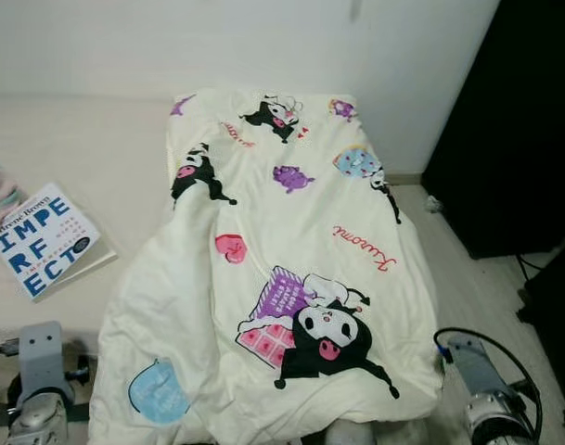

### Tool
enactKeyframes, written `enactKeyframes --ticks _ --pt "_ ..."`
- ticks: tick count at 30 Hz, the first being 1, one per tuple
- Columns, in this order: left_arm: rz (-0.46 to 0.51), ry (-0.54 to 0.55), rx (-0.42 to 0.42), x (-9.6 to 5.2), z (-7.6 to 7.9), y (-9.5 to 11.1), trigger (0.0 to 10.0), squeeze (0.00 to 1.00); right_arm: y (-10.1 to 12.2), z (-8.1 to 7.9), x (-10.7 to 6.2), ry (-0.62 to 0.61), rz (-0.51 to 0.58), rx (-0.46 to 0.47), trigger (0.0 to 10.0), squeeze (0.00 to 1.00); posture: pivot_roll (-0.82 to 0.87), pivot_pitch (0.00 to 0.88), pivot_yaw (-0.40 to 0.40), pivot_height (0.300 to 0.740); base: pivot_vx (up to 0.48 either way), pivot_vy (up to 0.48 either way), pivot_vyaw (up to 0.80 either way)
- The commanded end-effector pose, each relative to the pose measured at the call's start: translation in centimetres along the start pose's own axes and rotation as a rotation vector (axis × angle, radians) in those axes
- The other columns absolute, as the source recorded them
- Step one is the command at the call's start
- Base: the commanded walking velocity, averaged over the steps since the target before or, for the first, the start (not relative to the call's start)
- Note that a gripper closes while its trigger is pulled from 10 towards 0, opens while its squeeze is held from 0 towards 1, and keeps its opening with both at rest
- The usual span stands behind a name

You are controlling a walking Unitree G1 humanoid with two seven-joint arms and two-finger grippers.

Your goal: Clean up the room

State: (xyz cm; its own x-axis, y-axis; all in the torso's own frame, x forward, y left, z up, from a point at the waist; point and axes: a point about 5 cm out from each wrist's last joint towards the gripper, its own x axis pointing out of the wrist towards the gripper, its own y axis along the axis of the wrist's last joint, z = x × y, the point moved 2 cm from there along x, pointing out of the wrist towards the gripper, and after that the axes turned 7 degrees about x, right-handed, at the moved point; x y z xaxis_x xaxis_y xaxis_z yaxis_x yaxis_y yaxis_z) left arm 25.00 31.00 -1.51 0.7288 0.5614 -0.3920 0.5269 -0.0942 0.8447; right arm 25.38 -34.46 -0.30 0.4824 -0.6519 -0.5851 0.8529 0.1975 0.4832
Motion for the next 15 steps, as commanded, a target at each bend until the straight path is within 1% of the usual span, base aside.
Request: enactKeyframes --ticks 1,2,3,4,5,7,8,9,10,11,13,14,15 --pt "-0.022 -0.026 0.022 -0.4 0.5 -1.0 10.0 0.0 1.4 1.1 0.1 -0.022 0.055 0.098 10.0 0.0 -0.07 0.099 -0.076 0.493 0.0 0.0 0.0" --pt "-0.022 -0.026 0.022 -0.4 0.5 -1.0 10.0 0.0 1.4 1.1 0.1 -0.022 0.055 0.098 10.0 0.0 -0.07 0.099 -0.076 0.493 0.0 0.0 0.0" --pt "-0.026 -0.027 0.022 -0.5 0.6 -1.0 10.0 0.0 2.9 1.4 0.0 -0.024 0.113 0.149 10.0 0.0 -0.08 0.096 -0.074 0.493 0.0 0.0 0.0" --pt "-0.026 -0.027 0.022 -0.5 0.6 -1.0 10.0 0.0 2.9 1.4 0.0 -0.024 0.113 0.149 10.0 0.0 -0.08 0.096 -0.074 0.493 0.0 0.0 0.0" --pt "-0.033 -0.023 0.018 -0.5 0.7 -1.1 10.0 0.0 4.7 1.3 -0.3 0.002 0.184 0.217 10.0 0.0 -0.08 0.091 -0.074 0.493 0.0 0.0 0.0" --pt "-0.033 -0.023 0.018 -0.5 0.7 -1.1 10.0 0.0 4.7 1.3 -0.3 0.002 0.184 0.217 10.0 0.0 -0.08 0.091 -0.074 0.493 0.0 0.0 0.0" --pt "-0.041 -0.008 0.007 -0.4 0.5 -1.1 10.0 0.0 6.4 0.3 -0.8 0.08 0.255 0.28 10.0 0.0 -0.08 0.086 -0.074 0.493 0.0 0.0 0.0" --pt "-0.041 -0.008 0.007 -0.4 0.5 -1.1 10.0 0.0 6.4 0.3 -0.8 0.08 0.255 0.28 10.0 0.0 -0.08 0.086 -0.074 0.493 0.0 0.0 0.0" --pt "-0.042 0.02 -0.005 -0.2 0.0 -0.9 10.0 0.0 7.5 -1.9 -1.6 0.198 0.296 0.315 10.0 0.0 -0.07 0.077 -0.076 0.498 0.0 0.0 0.0" --pt "-0.037 0.05 -0.018 0.0 -0.5 -0.5 10.0 0.0 8.1 -4.4 -2.5 0.316 0.319 0.332 10.0 0.0 -0.07 0.071 -0.077 0.503 0.0 0.0 0.0" --pt "-0.037 0.05 -0.018 0.0 -0.5 -0.5 10.0 0.0 8.1 -4.4 -2.5 0.316 0.319 0.332 10.0 0.0 -0.07 0.071 -0.077 0.503 0.0 0.0 0.0" --pt "-0.031 0.07 -0.028 0.2 -0.8 -0.1 10.0 0.0 8.2 -6.4 -3.2 0.389 0.322 0.326 10.0 0.0 -0.06 0.066 -0.078 0.507 0.0 0.0 0.0" --pt "-0.031 0.07 -0.028 0.2 -0.8 -0.1 10.0 0.0 8.2 -6.4 -3.2 0.389 0.322 0.326 10.0 0.0 -0.06 0.066 -0.078 0.507 0.0 0.0 0.0"
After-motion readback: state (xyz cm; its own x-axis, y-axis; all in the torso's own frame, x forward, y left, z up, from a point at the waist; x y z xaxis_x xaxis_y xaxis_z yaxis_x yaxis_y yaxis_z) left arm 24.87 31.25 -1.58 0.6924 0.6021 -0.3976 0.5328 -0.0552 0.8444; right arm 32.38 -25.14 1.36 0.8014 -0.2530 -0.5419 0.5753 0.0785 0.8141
